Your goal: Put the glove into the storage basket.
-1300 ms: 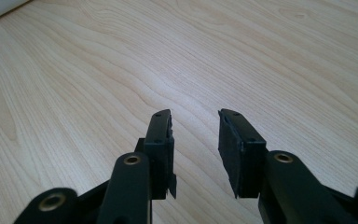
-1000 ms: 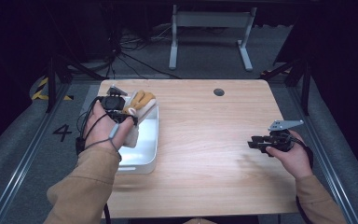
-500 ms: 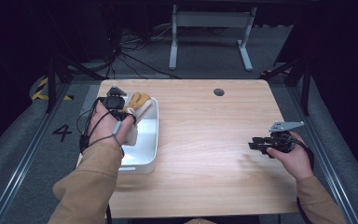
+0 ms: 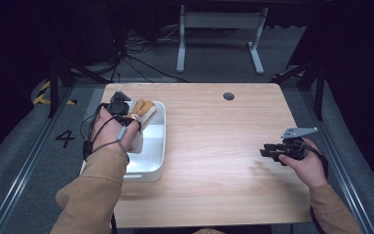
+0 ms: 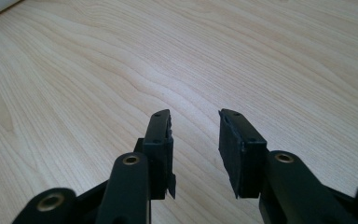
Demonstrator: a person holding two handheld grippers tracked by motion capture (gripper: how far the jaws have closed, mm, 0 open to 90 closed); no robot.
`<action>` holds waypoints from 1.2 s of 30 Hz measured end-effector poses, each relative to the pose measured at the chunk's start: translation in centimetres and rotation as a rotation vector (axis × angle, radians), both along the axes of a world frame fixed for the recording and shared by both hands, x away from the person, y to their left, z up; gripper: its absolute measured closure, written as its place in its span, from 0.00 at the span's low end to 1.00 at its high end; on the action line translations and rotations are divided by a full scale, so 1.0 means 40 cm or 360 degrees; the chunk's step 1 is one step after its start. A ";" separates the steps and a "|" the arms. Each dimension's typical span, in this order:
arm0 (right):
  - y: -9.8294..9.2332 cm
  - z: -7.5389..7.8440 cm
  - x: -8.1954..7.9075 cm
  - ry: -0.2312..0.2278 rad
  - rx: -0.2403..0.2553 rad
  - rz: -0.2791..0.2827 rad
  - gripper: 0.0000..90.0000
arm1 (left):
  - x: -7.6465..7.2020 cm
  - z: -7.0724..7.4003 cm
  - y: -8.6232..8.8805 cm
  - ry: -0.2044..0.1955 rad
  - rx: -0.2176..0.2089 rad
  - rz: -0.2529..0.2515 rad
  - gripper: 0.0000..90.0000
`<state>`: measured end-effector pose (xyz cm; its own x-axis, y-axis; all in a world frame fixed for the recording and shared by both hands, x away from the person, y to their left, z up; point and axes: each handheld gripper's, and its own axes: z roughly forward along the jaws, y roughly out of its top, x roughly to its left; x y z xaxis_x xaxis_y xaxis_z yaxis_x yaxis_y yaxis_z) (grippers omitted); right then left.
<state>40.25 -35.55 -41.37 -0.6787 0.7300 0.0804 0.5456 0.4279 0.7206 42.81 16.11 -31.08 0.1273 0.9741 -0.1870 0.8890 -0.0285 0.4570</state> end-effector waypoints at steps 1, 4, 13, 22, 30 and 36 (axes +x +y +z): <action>-0.001 0.000 0.000 -0.0001 0.0001 0.0000 0.72 | 0.003 -0.005 0.000 0.0010 -0.0003 0.0002 0.69; -0.002 0.000 0.000 0.0001 0.0007 -0.0006 0.72 | 0.009 -0.016 -0.001 0.0037 0.0004 0.0008 0.69; -0.004 -0.003 -0.001 0.0007 0.0004 -0.0009 0.72 | 0.033 -0.068 0.001 0.0129 -0.0005 0.0031 0.70; -0.007 -0.005 0.000 0.0008 0.0005 -0.0007 0.72 | 0.057 -0.132 0.006 0.0159 -0.0028 0.0053 0.69; -0.009 -0.011 0.002 0.0022 0.0006 -0.0017 0.71 | 0.077 -0.181 0.013 0.0232 -0.0058 0.0059 0.69; -0.009 -0.013 0.002 0.0024 0.0006 -0.0016 0.71 | 0.086 -0.204 0.013 0.0243 -0.0107 0.0076 0.70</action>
<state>40.33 -35.89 -41.91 -0.6699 0.7366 0.0931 0.5607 0.4198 0.7137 46.24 16.62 -39.25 0.0466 0.9629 -0.2657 0.9478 0.0414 0.3161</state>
